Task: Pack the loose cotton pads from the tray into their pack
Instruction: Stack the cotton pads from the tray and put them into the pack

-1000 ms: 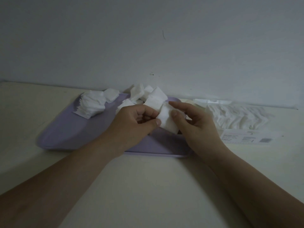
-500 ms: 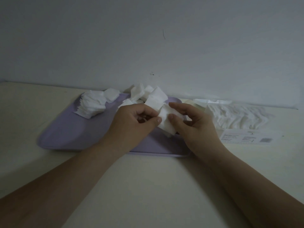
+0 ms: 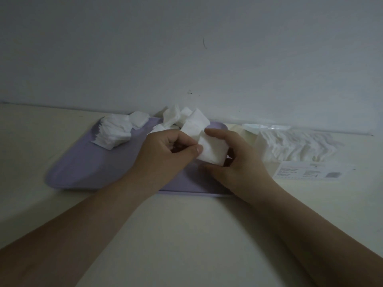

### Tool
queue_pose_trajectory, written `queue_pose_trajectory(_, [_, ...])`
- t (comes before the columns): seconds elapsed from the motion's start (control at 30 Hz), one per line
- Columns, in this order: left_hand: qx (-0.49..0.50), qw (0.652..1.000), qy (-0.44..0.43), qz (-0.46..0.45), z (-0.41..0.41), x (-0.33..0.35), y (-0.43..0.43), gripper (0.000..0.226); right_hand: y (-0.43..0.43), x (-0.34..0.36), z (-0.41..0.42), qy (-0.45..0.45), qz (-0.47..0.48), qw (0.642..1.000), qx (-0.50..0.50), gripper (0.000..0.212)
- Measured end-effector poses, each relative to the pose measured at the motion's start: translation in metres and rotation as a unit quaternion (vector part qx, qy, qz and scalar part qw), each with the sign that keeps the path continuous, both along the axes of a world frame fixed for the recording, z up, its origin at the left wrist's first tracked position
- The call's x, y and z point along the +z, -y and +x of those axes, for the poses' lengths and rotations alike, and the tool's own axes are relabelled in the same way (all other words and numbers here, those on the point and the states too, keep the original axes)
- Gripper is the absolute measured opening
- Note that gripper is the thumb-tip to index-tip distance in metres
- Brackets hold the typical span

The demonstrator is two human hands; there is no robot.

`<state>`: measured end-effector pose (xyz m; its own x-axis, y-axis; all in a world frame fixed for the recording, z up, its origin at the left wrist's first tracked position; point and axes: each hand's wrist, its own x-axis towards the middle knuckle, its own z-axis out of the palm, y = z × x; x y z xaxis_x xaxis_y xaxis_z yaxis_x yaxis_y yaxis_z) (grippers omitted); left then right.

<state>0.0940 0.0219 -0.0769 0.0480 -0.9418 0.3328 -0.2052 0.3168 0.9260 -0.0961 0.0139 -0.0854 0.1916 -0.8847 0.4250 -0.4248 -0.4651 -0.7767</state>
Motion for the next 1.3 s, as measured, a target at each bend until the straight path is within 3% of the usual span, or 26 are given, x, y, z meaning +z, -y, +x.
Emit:
queue_pose_trajectory(0.17, [0.013,1.0,-0.002,0.001,-0.001,0.003,-0.002,0.008,-0.002,-0.002,0.002,0.009,-0.033,0.999,-0.021,0.056])
queue_pose_trajectory(0.67, [-0.013,0.999,0.029,0.04,-0.002,0.005,-0.003,0.022,0.0,-0.003,0.004,0.029,-0.05,0.998,-0.032,0.058])
queue_pose_trajectory(0.83, [-0.034,0.997,0.04,0.052,-0.001,0.002,-0.001,0.023,-0.001,-0.003,0.004,0.031,-0.042,0.998,-0.026,0.06])
queue_pose_trajectory(0.97, [-0.04,0.997,0.047,0.048,-0.002,-0.001,-0.001,0.021,-0.002,-0.001,0.0,0.072,0.039,0.996,0.027,0.066])
queue_pose_trajectory(1.07, [-0.018,0.998,0.047,0.036,0.0,-0.004,0.003,0.021,0.0,0.002,-0.002,0.089,0.039,0.995,0.029,0.053])
queue_pose_trajectory(1.2, [-0.015,0.997,0.041,0.071,0.002,-0.005,0.007,0.057,0.0,0.004,-0.005,0.033,0.004,0.999,0.014,0.059])
queue_pose_trajectory(1.3, [-0.041,0.994,0.086,0.052,0.003,-0.004,0.004,0.036,-0.001,0.004,-0.004,0.015,-0.002,0.999,0.029,0.062])
